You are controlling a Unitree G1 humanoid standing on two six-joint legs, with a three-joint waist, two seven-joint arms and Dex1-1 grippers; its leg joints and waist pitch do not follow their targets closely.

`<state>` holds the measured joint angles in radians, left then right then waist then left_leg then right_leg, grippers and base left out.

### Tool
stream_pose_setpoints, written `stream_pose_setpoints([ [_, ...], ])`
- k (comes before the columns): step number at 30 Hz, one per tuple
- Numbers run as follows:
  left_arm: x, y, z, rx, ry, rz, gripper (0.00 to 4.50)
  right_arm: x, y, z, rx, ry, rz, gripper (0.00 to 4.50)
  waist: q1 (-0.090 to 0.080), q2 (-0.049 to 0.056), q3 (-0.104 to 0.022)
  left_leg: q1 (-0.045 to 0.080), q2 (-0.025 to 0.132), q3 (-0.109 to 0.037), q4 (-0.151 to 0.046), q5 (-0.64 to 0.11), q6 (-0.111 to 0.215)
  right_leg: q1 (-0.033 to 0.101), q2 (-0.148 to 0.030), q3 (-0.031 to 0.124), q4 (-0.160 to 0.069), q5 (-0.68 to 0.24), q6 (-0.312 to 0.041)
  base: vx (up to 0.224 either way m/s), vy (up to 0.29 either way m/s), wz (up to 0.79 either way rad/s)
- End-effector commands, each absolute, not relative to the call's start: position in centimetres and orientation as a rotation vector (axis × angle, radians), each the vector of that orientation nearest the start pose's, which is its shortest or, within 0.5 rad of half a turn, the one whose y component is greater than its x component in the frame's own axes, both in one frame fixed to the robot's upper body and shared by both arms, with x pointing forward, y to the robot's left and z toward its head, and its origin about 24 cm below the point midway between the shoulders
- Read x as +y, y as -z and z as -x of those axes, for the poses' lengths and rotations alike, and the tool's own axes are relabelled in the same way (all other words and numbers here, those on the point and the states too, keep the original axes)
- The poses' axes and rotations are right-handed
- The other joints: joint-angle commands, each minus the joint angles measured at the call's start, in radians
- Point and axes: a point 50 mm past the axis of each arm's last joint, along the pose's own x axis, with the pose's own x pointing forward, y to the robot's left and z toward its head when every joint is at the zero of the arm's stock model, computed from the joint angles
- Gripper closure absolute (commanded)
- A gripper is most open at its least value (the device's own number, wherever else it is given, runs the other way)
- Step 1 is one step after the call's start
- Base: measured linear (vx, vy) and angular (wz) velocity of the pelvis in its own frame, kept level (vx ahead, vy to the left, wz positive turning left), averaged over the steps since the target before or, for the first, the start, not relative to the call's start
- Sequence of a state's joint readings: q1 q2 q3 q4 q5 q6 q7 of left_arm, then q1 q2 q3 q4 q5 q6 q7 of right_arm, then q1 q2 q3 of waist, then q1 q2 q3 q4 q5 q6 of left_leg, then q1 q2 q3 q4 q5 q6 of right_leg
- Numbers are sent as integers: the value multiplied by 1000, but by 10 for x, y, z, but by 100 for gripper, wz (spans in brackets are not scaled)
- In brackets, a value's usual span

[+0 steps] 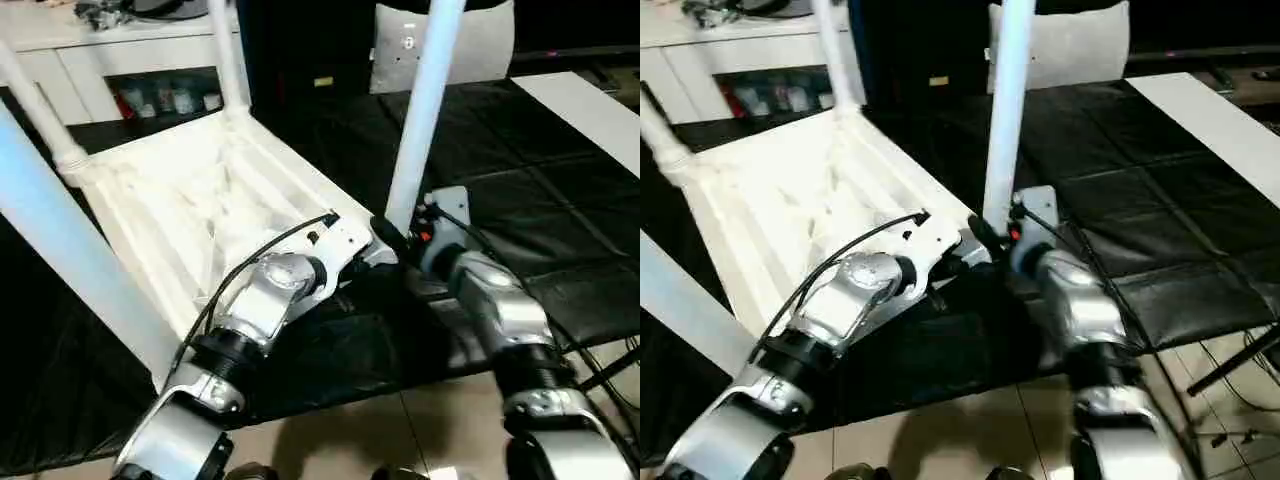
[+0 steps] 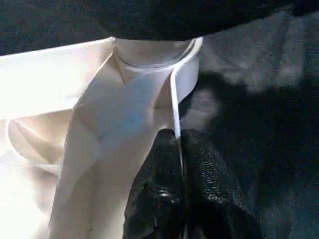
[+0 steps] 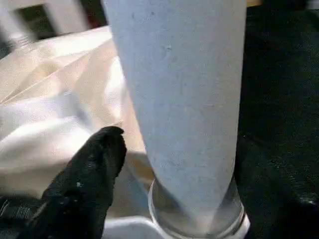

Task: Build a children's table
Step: Rotate leg to tighten

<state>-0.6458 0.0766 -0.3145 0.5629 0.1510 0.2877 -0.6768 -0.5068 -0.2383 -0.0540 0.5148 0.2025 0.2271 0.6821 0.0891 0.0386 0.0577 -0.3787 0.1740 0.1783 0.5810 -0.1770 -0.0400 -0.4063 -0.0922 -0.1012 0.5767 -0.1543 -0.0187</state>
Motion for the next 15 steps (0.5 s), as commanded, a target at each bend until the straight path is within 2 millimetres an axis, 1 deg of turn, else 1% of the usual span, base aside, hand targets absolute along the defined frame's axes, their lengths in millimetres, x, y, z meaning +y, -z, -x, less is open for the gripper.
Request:
stream_pose_setpoints([
  [1, 56, -57, -331, 324, 1026, -465, 450, -160, -64, -327, 211, -797, -27, 61, 7, -11, -65, 11, 55, -20, -64, -219, 88, 58, -71, 50, -71, -263, -193, 0, 0, 0],
  [2, 56, -57, -331, 324, 1028, -466, 450, -161, -64, -327, 211, -799, -26, 55, 10, -11, -64, 10, 55, -21, -66, -225, 86, 58, -72, 49, -73, -280, -188, 0, 0, 0],
  [4, 60, -56, -329, 320, 1078, -488, 450, -169, -67, -324, 208, -835, -3, 47, 12, -11, -63, 13, 56, -21, -67, -242, 81, 56, -73, 50, -77, -310, -181, 0, 0, 0],
  [5, 62, -55, -327, 307, 1132, -510, 450, -174, -70, -321, 207, -867, 15, 25, 15, -9, -62, 13, 57, -23, -68, -247, 79, 56, -73, 49, -79, -323, -177, 0, 0, 0],
  [6, 65, -54, -325, 311, 1163, -522, 450, -178, -71, -319, 206, -897, 30, 25, 14, -9, -64, 13, 58, -22, -67, -248, 76, 56, -73, 50, -76, -318, -178, 0, 0, 0],
  [7, 73, -50, -321, 321, 1237, -562, 450, -185, -74, -312, 218, -974, 58, 17, 17, -4, -64, 13, 60, -23, -68, -246, 75, 55, -73, 50, -73, -305, -184, 0, 0, 0],
  [8, 75, -49, -320, 323, 1261, -575, 450, -187, -74, -310, 225, -995, 66, 12, 22, -6, -65, 13, 62, -23, -67, -246, 81, 57, -71, 50, -72, -287, -181, 0, 0, 0],
  [10, 81, -48, -316, 331, 1329, -597, 450, -192, -76, -306, 235, -1045, 94, 3, 27, -4, -66, 12, 63, -20, -65, -235, 86, 54, -71, 51, -66, -253, -196, 0, 0, 0],
  [12, 88, -48, -314, 344, 1382, -618, 450, -197, -80, -304, 241, -1083, 108, 3, 32, -4, -67, 14, 63, -19, -64, -237, 83, 54, -73, 50, -65, -258, -205, 0, 0, 0],
  [13, 91, -48, -312, 352, 1415, -633, 450, -200, -82, -303, 229, -1105, 129, 3, 36, -7, -67, 15, 64, -19, -64, -240, 82, 53, -75, 50, -65, -271, -204, 0, 0, 0],
  [14, 93, -49, -311, 355, 1436, -641, 450, -201, -84, -303, 214, -1118, 152, 3, 38, -6, -67, 14, 65, -19, -64, -240, 80, 53, -75, 51, -64, -276, -203, 0, 0, 0],
  [15, 95, -49, -310, 356, 1471, -649, 450, -202, -87, -303, 195, -1128, 185, 3, 40, -7, -67, 16, 66, -19, -65, -242, 76, 51, -76, 52, -64, -281, -203, 0, 0, 0],
])
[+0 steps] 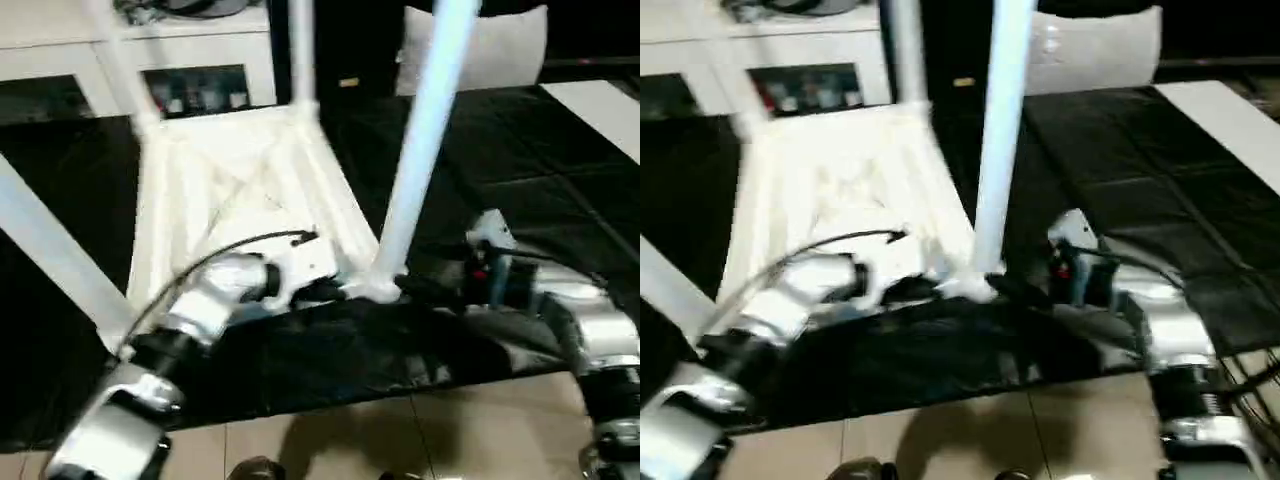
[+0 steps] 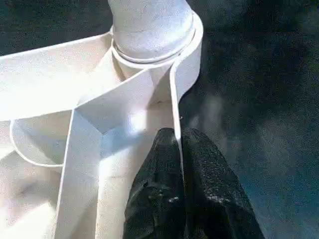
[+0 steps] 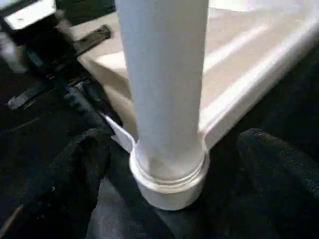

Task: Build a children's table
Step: Rotate leg to tighten

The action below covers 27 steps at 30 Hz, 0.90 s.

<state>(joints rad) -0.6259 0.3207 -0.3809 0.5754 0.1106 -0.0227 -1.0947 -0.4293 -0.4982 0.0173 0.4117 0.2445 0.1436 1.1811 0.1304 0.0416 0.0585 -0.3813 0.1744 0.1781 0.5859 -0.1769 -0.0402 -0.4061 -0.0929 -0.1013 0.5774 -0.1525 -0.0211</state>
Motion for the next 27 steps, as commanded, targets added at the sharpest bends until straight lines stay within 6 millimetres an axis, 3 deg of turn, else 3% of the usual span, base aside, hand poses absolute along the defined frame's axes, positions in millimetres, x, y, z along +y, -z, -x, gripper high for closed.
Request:
stream_pose_setpoints([
  [1, 95, -49, -310, 356, 1471, -649, 450, -202, -87, -303, 195, -1128, 185, 3, 1, -9, -68, 19, 66, -19, -70, -239, 72, 50, -75, 52, -63, -277, -203, 0, 0, 0],
  [6, 103, -46, -298, 385, 1654, -689, 450, -199, -88, -295, 243, -1299, 165, 39, 16, -16, -73, 19, 66, -17, -66, -213, 87, 52, -76, 53, -57, -252, -215, 0, 0, 0],
  [7, 102, -46, -297, 386, 1665, -692, 450, -199, -88, -295, 251, -1315, 162, 56, 18, -13, -73, 18, 68, -17, -66, -209, 89, 51, -76, 53, -55, -249, -217, 0, 0, 0],
  [11, 100, -46, -293, 383, 1708, -698, 450, -194, -86, -292, 277, -1375, 153, 88, 24, -17, -73, 20, 69, -17, -67, -215, 80, 51, -78, 53, -57, -279, -213, 0, 0, 0],
  [18, 98, -46, -291, 372, 1743, -702, 450, -182, -80, -288, 293, -1461, 165, 153, 32, -20, -76, 20, 69, -17, -65, -198, 74, 51, -79, 54, -56, -287, -201, 0, 0, 0],
  [27, 98, -47, -290, 370, 1750, -704, 450, -173, -75, -286, 310, -1513, 141, 236, 36, -20, -82, 20, 68, -16, -61, -168, 83, 51, -77, 53, -49, -243, -211, 0, 0, 0],
])
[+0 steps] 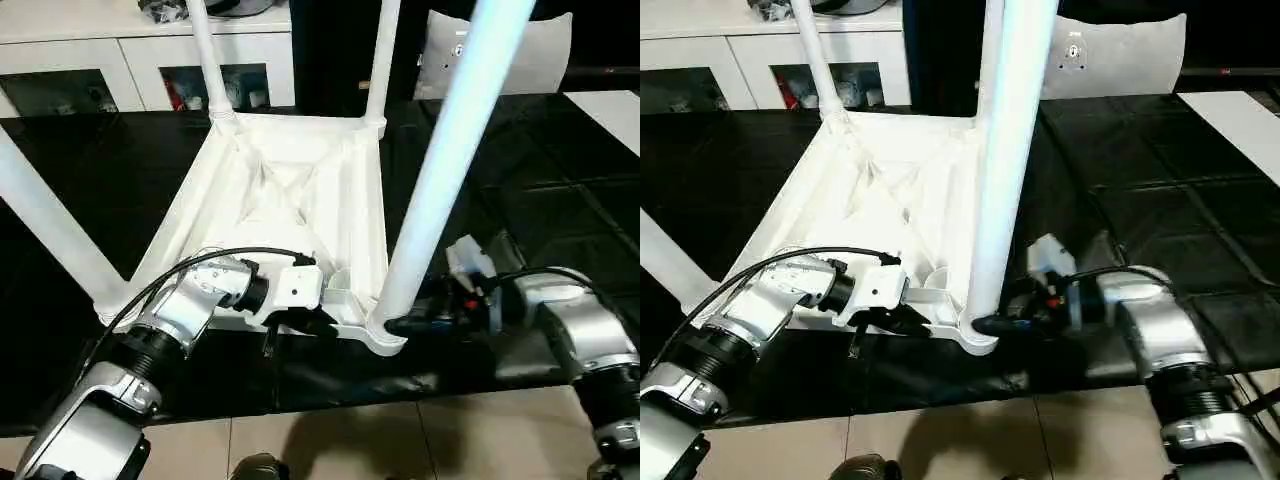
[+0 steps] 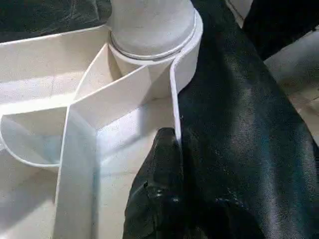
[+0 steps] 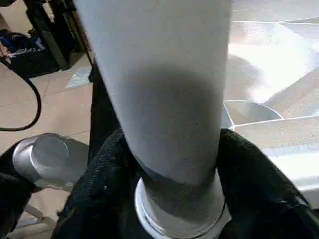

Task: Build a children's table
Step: Rotate leg to tighten

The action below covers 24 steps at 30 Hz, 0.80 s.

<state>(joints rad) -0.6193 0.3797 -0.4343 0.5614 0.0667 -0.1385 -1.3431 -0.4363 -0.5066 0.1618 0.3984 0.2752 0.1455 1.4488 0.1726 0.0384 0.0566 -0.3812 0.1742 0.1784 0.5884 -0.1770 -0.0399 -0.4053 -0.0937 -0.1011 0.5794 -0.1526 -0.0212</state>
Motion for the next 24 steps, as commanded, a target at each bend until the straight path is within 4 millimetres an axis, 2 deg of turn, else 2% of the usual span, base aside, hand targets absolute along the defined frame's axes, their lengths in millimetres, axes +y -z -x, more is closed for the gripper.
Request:
stream_pose_setpoints([
  [1, 99, -46, -291, 373, 1745, -704, 450, -173, -74, -285, 313, -1517, 139, 243, -5, -17, -79, 18, 69, -17, -64, -172, 81, 51, -77, 53, -51, -247, -210, 0, 0, 0],
  [6, 102, -43, -294, 399, 1683, -687, 450, -170, -74, -280, 306, -1538, 90, 255, -5, -19, -77, 20, 68, -17, -64, -191, 72, 51, -77, 54, -54, -286, -197, 0, 0, 0],
  [8, 101, -44, -299, 403, 1604, -643, 450, -169, -71, -278, 311, -1502, 59, 256, -3, -16, -78, 21, 69, -17, -64, -184, 70, 49, -77, 55, -54, -283, -194, 0, 0, 0],
  [10, 100, -44, -302, 401, 1550, -610, 450, -168, -67, -278, 322, -1457, 56, 257, -2, -17, -77, 21, 69, -16, -65, -194, 66, 49, -77, 55, -57, -294, -193, 0, 0, 0],
  [12, 98, -45, -304, 398, 1505, -592, 450, -167, -61, -281, 333, -1385, 65, 257, -8, -17, -67, 22, 65, -20, -72, -255, 46, 49, -80, 51, -70, -402, -168, 0, 0, 0],
  [13, 97, -45, -305, 398, 1491, -582, 450, -166, -58, -285, 331, -1329, 79, 257, -13, -16, -63, 28, 62, -22, -74, -298, 31, 47, -82, 49, -82, -491, -140, 0, 0, 0],
  [14, 97, -45, -305, 398, 1490, -581, 450, -166, -57, -285, 331, -1322, 80, 257, -17, -17, -60, 32, 62, -23, -74, -322, 23, 44, -83, 48, -87, -535, -127, 0, 0, 0],
  [15, 94, -46, -307, 397, 1451, -564, 450, -163, -53, -293, 327, -1205, 96, 258, -24, -18, -56, 38, 58, -26, -74, -357, 12, 42, -85, 44, -98, -616, -97, 0, 0, 0],
  [16, 92, -47, -308, 397, 1431, -558, 450, -161, -51, -297, 327, -1148, 98, 258, -29, -13, -54, 41, 58, -29, -75, -378, 4, 38, -86, 42, -102, -644, -89, -54, 1, -3],
  [17, 89, -48, -309, 396, 1398, -548, 450, -158, -49, -303, 329, -1064, 93, 259, -53, -17, -44, 52, 50, -35, -72, -449, -18, 32, -79, 22, -122, -734, -46, -64, 8, -6],
  [18, 84, -49, -313, 397, 1338, -521, 450, -154, -47, -310, 338, -952, 69, 259, -64, -14, -43, 53, 49, -39, -72, -474, -27, 34, -80, 14, -126, -756, -33, -64, 8, -6],
  [19, 82, -50, -314, 399, 1307, -504, 450, -152, -46, -313, 345, -906, 54, 260, -87, -6, -37, 59, 49, -49, -69, -546, -44, 37, -70, -20, -144, -793, 6, -74, 22, -12],
  [20, 77, -51, -317, 397, 1269, -476, 450, -148, -44, -317, 350, -848, 34, 260, -121, 7, -38, 62, 65, -62, -82, -656, -49, 56, -59, -58, -147, -736, 22, -67, 35, -15],
  [21, 74, -52, -318, 397, 1245, -458, 450, -145, -43, -319, 354, -813, 24, 260, -126, 23, -34, 35, 88, -73, -115, -742, -54, 87, -46, -66, -102, -652, 15, -154, 47, -17],
  [22, 71, -53, -320, 396, 1219, -440, 450, -143, -42, -321, 358, -787, 14, 260, -93, 40, -39, -48, 113, -58, -201, -898, -91, 140, -18, -25, 104, -262, -48, -115, 32, -11],
  [23, 62, -55, -325, 394, 1150, -392, 450, -135, -40, -326, 367, -727, -2, 260, -93, 11, -44, -18, 97, -28, -218, -904, -64, 117, -3, 10, 130, -196, -47, -93, -11, 2],
  [24, 57, -57, -329, 391, 1097, -365, 450, -129, -39, -330, 367, -682, -13, 260, -84, -7, -46, 17, 75, -22, -191, -810, -86, 94, -23, 52, 106, -385, -36, 0, 0, 0],
])
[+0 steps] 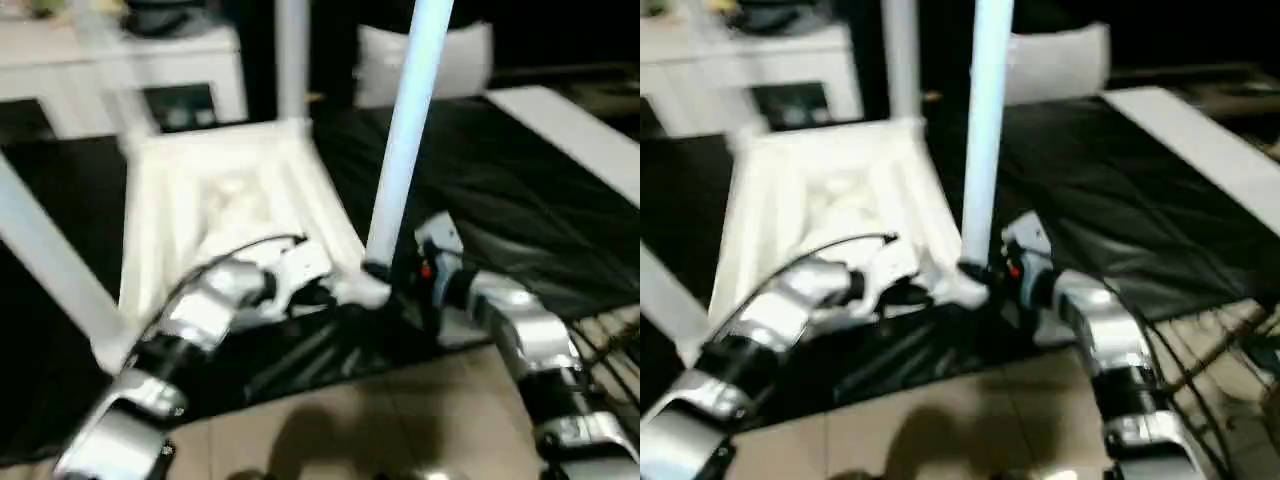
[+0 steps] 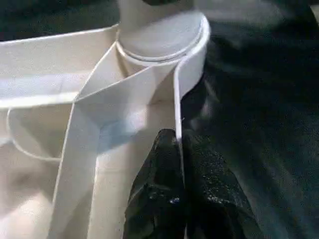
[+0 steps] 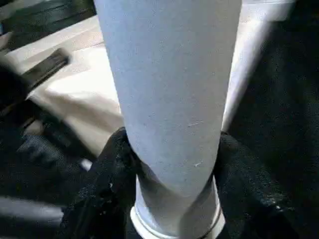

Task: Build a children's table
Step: Rotate leg to tighten

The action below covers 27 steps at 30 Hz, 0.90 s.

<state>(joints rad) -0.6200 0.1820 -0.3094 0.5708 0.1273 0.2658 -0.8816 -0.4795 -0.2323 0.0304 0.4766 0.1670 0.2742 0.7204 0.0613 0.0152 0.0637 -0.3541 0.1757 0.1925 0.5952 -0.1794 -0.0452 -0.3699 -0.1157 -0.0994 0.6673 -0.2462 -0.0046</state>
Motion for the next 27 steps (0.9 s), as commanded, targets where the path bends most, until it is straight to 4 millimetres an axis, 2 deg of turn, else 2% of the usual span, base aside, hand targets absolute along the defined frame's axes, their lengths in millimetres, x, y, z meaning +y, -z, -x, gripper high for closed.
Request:
stream_pose_setpoints([
  [1, 52, -59, -333, 390, 1053, -344, 450, -125, -38, -334, 366, -632, -31, 260, 4, -56, -39, 113, -17, -30, 79, -435, -61, -101, -108, 30, -252, -936, -10, 35, -80, -4],
  [2, 45, -63, -339, 378, 990, -323, 450, -119, -39, -343, 369, -527, -65, 260, 16, -41, -48, 3, -31, -64, 102, -107, -7, -10, -147, 67, -225, -983, -2, 95, -62, -37],
  [3, 43, -64, -341, 371, 964, -317, 450, -118, -39, -346, 371, -485, -80, 260, 31, -27, -56, -39, -16, -72, 60, -53, -16, 38, -146, 56, -191, -890, -4, 98, -38, -49],
  [4, 41, -67, -343, 364, 934, -312, 450, -116, -40, -349, 366, -440, -98, 260, 41, 3, -60, -30, 19, -78, -18, -89, -33, 41, -108, 29, -179, -692, -44, 57, 20, -40],
  [5, 39, -69, -345, 358, 918, -313, 450, -114, -42, -351, 353, -435, -115, 260, 33, 9, -82, -32, 28, -83, -46, -174, -41, 41, -58, 14, -144, -513, -42, 0, 0, 0],
  [6, 38, -72, -347, 348, 901, -319, 450, -110, -44, -352, 340, -448, -128, 225, 28, 11, -81, -28, 45, -89, -56, -182, -41, 37, -60, 22, -135, -384, -74, 0, 0, 0],
  [7, 36, -74, -348, 340, 889, -326, 450, -108, -45, -352, 332, -449, -128, 204, 22, 24, -95, -31, 57, -93, -60, -111, -13, 44, -51, 24, -113, -107, -148, 0, 0, 0],
  [8, 35, -76, -349, 330, 887, -334, 450, -107, -46, -352, 326, -459, -123, 190, 18, 20, -91, -28, 61, -89, -60, -98, 17, 36, -47, 22, -115, -10, -199, 0, 0, 0],
  [9, 35, -77, -349, 325, 887, -338, 450, -106, -46, -352, 324, -463, -118, 190, 19, 15, -91, -23, 57, -81, -54, -105, 27, 32, -50, 25, -120, 2, -219, 60, 4, -6],
  [10, 35, -79, -349, 327, 883, -335, 450, -104, -46, -351, 325, -481, -109, 180, 20, 10, -88, -35, 49, -75, -54, -94, 46, 40, -53, 29, -113, 30, -251, 52, 2, -2],
  [12, 38, -78, -350, 329, 878, -346, 450, -107, -47, -351, 310, -474, -98, 157, 29, 10, -81, -31, 45, -64, -56, -134, 57, 36, -56, 30, -131, -63, -241, 0, 0, 0],
  [14, 44, -76, -351, 332, 875, -373, 450, -113, -48, -351, 293, -459, -98, 144, 34, 9, -74, -25, 46, -58, -62, -178, 44, 31, -56, 33, -146, -181, -212, 0, 0, 0],
  [16, 51, -71, -351, 344, 872, -396, 450, -121, -51, -351, 257, -465, -81, 123, 32, 9, -72, -24, 49, -57, -66, -192, 33, 30, -54, 34, -148, -212, -192, 0, 0, 0],
  [17, 54, -69, -350, 340, 887, -412, 450, -125, -52, -350, 245, -474, -72, 113, 34, 10, -73, -24, 51, -58, -67, -191, 31, 29, -54, 35, -147, -206, -187, 0, 0, 0],
  [18, 57, -68, -349, 340, 900, -423, 450, -130, -53, -349, 232, -481, -64, 107, 33, 18, -69, -23, 51, -57, -68, -198, 30, 25, -52, 36, -147, -203, -188, 0, 0, 0],
  [19, 58, -67, -349, 343, 900, -426, 450, -132, -54, -349, 228, -484, -63, 95, 30, 14, -71, -24, 51, -56, -68, -200, 32, 27, -51, 36, -146, -183, -193, 0, 0, 0],
  [21, 69, -62, -348, 359, 913, -456, 450, -148, -58, -343, 199, -532, -45, 86, 33, 14, -71, -25, 51, -56, -66, -187, 41, 29, -50, 37, -143, -143, -203, 0, 0, 0],
  [23, 80, -59, -350, 367, 907, -499, 450, -161, -62, -335, 185, -600, -10, 74, 37, 11, -72, -26, 50, -54, -62, -158, 65, 32, -49, 38, -139, -100, -208, 0, 0, 0],
  [26, 88, -61, -354, 351, 894, -536, 450, -174, -65, -329, 178, -625, 16, 53, 36, 12, -68, -25, 48, -53, -64, -169, 71, 31, -48, 36, -145, -145, -197, 0, 0, 0],
  [27, 91, -65, -358, 333, 867, -537, 450, -182, -66, -326, 177, -618, 14, 43, 33, 5, -66, -26, 48, -52, -65, -174, 72, 31, -47, 36, -148, -159, -191, 0, 0, 0],
])
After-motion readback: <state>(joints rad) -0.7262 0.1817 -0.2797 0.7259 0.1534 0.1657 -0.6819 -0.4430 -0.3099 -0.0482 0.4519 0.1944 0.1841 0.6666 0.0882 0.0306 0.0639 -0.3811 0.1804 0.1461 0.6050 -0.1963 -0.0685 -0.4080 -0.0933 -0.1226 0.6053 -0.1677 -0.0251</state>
